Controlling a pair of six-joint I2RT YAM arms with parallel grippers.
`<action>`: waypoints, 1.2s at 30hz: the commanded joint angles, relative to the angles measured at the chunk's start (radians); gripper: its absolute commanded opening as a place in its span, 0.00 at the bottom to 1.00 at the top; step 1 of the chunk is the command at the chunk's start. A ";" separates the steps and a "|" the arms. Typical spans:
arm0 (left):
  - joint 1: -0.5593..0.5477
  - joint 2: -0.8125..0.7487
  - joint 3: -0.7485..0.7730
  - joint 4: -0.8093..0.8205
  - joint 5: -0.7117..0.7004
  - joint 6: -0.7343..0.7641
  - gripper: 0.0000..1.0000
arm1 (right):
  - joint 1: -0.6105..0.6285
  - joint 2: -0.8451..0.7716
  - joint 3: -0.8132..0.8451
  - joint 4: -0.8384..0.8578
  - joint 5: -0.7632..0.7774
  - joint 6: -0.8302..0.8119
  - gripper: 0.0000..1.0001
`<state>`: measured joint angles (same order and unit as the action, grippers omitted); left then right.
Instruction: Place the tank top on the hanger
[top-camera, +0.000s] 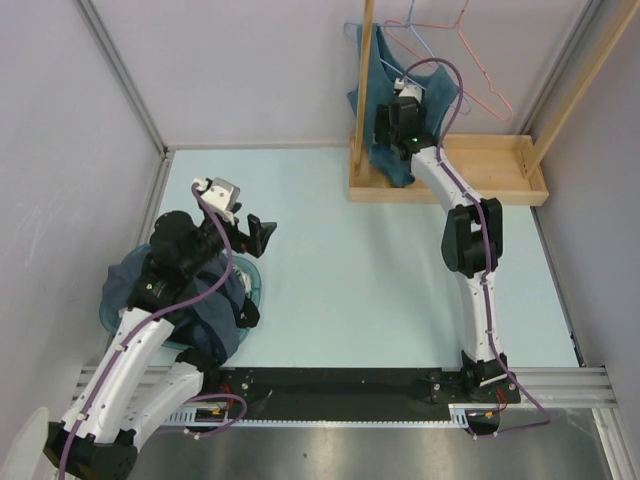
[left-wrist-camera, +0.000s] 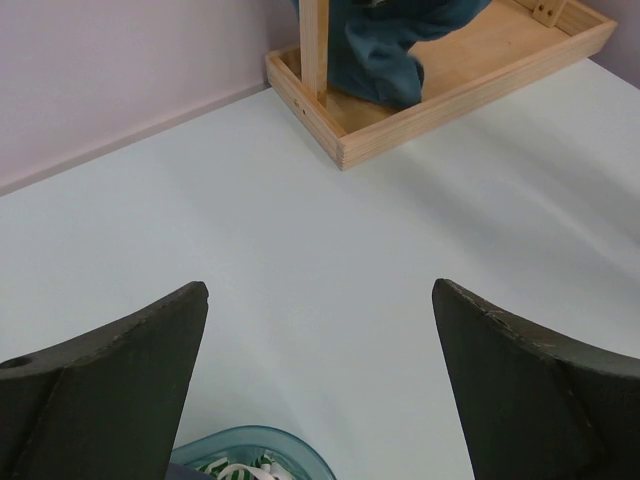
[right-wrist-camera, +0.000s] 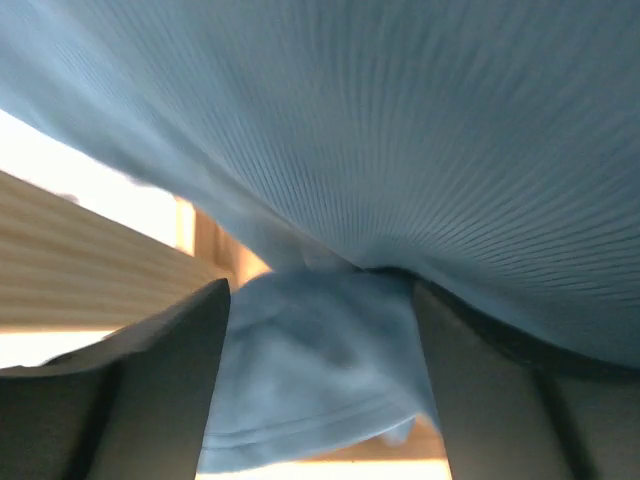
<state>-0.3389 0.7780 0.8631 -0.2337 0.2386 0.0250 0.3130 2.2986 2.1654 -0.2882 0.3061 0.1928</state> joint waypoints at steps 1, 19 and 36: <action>0.008 -0.003 0.001 0.019 -0.002 -0.014 0.99 | 0.014 -0.005 -0.054 0.016 -0.021 -0.029 0.82; 0.011 -0.026 -0.004 -0.022 -0.127 -0.063 0.99 | 0.234 -0.609 -0.786 0.301 -0.248 -0.141 0.90; 0.259 -0.241 -0.145 -0.067 -0.099 -0.174 0.99 | -0.043 -1.444 -1.345 -0.035 -0.331 0.066 0.91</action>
<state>-0.0895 0.6014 0.7319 -0.3153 0.1371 -0.1253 0.3679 1.0321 0.8219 -0.2352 -0.0074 0.1959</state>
